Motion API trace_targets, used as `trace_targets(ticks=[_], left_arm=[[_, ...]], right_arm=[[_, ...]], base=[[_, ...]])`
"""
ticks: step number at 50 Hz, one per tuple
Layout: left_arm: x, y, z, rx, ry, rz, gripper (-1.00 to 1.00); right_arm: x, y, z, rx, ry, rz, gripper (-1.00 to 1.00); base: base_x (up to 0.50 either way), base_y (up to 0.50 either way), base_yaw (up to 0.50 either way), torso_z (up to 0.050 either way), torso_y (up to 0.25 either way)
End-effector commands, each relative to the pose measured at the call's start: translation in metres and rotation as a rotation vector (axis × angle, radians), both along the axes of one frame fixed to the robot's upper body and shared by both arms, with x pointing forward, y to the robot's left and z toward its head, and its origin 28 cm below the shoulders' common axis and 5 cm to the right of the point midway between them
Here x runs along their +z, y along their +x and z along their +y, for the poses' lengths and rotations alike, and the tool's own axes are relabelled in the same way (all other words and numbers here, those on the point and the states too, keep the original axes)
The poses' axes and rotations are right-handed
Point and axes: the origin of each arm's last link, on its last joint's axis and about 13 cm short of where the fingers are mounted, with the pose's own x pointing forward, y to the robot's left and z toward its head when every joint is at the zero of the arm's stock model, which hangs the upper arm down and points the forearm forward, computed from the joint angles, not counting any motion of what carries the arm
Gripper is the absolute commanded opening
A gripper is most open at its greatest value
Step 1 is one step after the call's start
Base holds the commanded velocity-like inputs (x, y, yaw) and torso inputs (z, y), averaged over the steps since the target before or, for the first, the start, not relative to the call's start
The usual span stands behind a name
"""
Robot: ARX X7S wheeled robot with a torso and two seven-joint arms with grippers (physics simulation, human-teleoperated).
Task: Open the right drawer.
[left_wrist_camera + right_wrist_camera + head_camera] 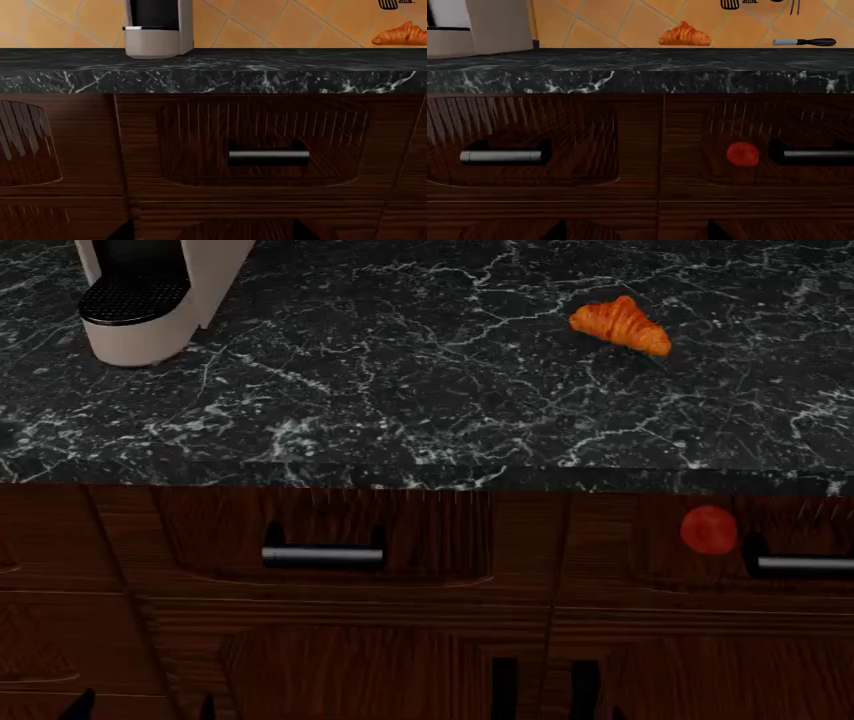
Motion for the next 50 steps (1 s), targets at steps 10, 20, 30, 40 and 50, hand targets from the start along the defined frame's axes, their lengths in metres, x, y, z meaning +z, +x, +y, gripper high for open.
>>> trace_targets(ticks=[10, 20, 30, 40, 50], left_arm=[[0.0043, -0.0049, -0.0041, -0.091, -0.015, -0.028, 1.0], [0.0042, -0.0054, -0.0003, -0.058, -0.022, -0.047, 1.0], [0.0014, -0.0044, 0.001, -0.021, -0.004, -0.033, 1.0], [0.002, -0.0049, 0.0002, -0.022, -0.001, -0.035, 1.0], [0.0019, -0.0051, 0.0002, -0.024, -0.003, -0.036, 1.0]], right_arm=[[0.0011, -0.0003, 0.0001, 0.003, 0.002, -0.02, 1.0], [0.002, -0.0012, 0.0006, 0.005, -0.002, -0.029, 1.0], [0.0029, -0.0017, 0.0011, 0.011, -0.006, -0.035, 1.0], [0.0016, -0.0015, 0.0003, 0.009, -0.007, -0.036, 1.0], [0.0026, -0.0014, 0.0005, 0.009, -0.007, -0.036, 1.0]], base=[[0.0, 0.0, 0.0, 0.0, 0.0], [0.0, 0.0, 0.0, 0.0, 0.0], [0.0, -0.27, 0.0, 0.0, 0.0], [0.0, -0.39, 0.0, 0.0, 0.0], [0.0, -0.39, 0.0, 0.0, 0.0]])
